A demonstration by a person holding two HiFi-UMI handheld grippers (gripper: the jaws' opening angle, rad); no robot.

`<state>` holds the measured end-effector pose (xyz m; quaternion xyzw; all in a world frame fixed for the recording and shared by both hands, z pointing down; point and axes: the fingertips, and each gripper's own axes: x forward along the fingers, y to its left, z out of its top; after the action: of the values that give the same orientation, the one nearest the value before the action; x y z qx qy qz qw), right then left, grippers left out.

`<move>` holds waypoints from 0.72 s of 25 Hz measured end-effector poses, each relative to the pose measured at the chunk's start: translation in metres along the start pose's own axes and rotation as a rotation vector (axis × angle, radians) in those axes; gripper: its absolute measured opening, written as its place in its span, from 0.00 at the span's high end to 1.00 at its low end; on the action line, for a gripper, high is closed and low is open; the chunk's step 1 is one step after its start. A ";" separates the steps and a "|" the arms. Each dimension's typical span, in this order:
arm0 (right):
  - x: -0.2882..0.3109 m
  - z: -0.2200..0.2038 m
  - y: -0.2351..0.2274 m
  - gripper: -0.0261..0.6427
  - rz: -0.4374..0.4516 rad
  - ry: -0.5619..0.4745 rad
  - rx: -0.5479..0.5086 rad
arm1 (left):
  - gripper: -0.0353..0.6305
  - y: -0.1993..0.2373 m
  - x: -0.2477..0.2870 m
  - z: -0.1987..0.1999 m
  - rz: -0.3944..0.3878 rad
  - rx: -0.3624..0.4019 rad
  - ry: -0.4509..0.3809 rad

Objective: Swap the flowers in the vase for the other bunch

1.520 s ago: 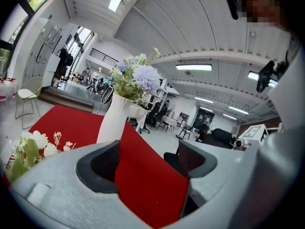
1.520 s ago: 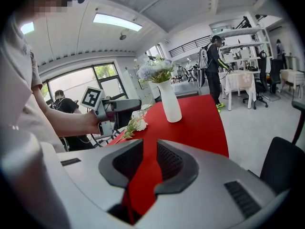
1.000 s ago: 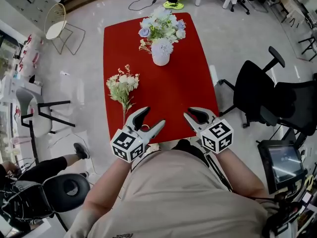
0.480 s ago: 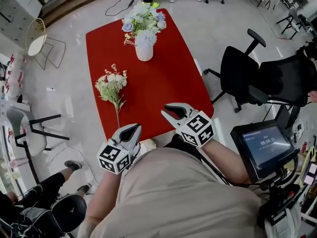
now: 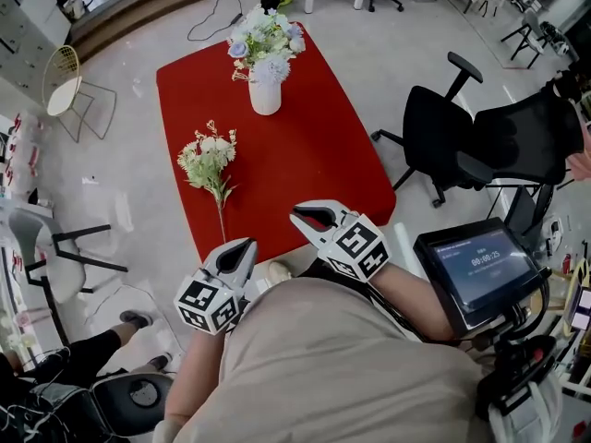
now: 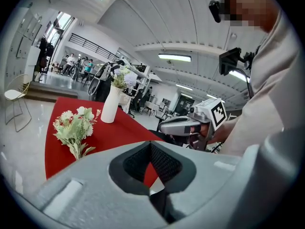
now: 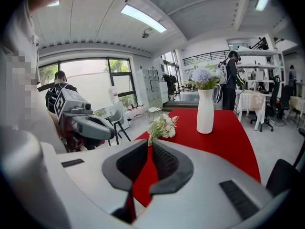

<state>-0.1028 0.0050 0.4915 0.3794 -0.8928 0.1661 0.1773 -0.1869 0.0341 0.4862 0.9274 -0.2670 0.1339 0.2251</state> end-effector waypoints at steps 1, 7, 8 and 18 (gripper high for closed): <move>0.002 0.001 0.005 0.91 0.003 -0.001 -0.011 | 0.94 0.002 -0.004 -0.001 0.006 -0.003 -0.005; 0.016 0.005 0.023 0.91 0.040 0.007 -0.052 | 0.94 0.007 -0.020 -0.006 0.044 0.024 -0.012; 0.017 0.006 0.025 0.91 0.045 0.006 -0.058 | 0.94 0.006 -0.021 -0.006 0.049 0.025 -0.014; 0.022 0.010 0.036 0.92 0.061 0.003 -0.091 | 0.94 0.008 -0.028 -0.006 0.063 0.034 -0.015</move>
<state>-0.1454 0.0101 0.4864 0.3433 -0.9103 0.1310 0.1907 -0.2152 0.0431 0.4842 0.9233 -0.2952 0.1387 0.2028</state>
